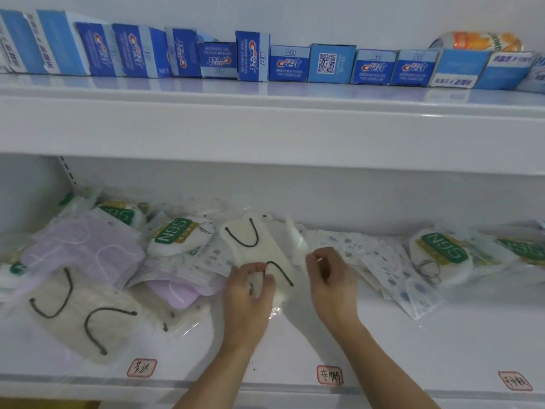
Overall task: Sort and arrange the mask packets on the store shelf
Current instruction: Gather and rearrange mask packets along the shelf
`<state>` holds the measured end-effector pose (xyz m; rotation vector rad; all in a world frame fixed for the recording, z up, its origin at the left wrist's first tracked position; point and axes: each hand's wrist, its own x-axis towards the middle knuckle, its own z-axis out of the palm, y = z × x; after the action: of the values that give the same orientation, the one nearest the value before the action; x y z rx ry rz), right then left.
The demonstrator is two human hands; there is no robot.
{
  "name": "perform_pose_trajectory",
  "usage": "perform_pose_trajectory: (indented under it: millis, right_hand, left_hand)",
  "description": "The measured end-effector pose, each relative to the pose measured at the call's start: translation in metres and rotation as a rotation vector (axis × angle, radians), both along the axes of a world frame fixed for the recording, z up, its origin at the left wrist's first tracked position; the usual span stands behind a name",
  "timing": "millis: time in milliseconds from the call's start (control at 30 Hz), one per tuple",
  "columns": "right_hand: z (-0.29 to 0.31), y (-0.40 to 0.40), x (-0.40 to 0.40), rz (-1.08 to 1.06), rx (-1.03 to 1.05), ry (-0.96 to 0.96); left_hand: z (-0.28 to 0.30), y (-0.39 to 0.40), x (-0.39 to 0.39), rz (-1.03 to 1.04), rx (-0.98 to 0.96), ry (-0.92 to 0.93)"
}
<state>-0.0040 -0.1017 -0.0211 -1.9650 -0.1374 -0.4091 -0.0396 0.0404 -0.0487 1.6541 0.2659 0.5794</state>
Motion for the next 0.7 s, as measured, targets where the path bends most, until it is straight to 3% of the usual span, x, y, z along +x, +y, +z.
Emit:
perform_pose_trajectory:
  millis: [67,133,200,333,467,533,600,700]
  right_hand:
    - [0.012,0.019,-0.010,0.120,0.088,0.098]
    - [0.023,0.032,-0.019,0.259,0.242,0.218]
    - [0.035,0.041,-0.025,0.423,0.402,0.340]
    - [0.039,0.076,-0.026,0.570,0.553,0.398]
    - [0.017,0.142,-0.032,0.595,0.183,0.192]
    - [0.000,0.177,-0.053,0.722,0.044,0.130]
    - [-0.019,0.204,-0.076,0.856,-0.127,0.093]
    - [-0.040,0.221,-0.091,0.855,-0.431,-0.172]
  left_hand:
    - [0.008,-0.005,-0.006,-0.175,0.077,-0.050]
    - [0.014,-0.005,-0.014,-0.287,0.017,-0.088]
    - [0.015,0.005,-0.025,-0.194,-0.081,-0.096]
    - [0.023,0.050,-0.052,0.256,-0.051,-0.075]
    - [0.037,0.110,-0.095,0.589,0.034,-0.054]
    - [0.032,0.137,-0.122,0.701,0.065,-0.073]
    - [0.015,0.158,-0.144,0.726,0.084,-0.001]
    - [-0.011,0.178,-0.160,0.692,0.034,0.143]
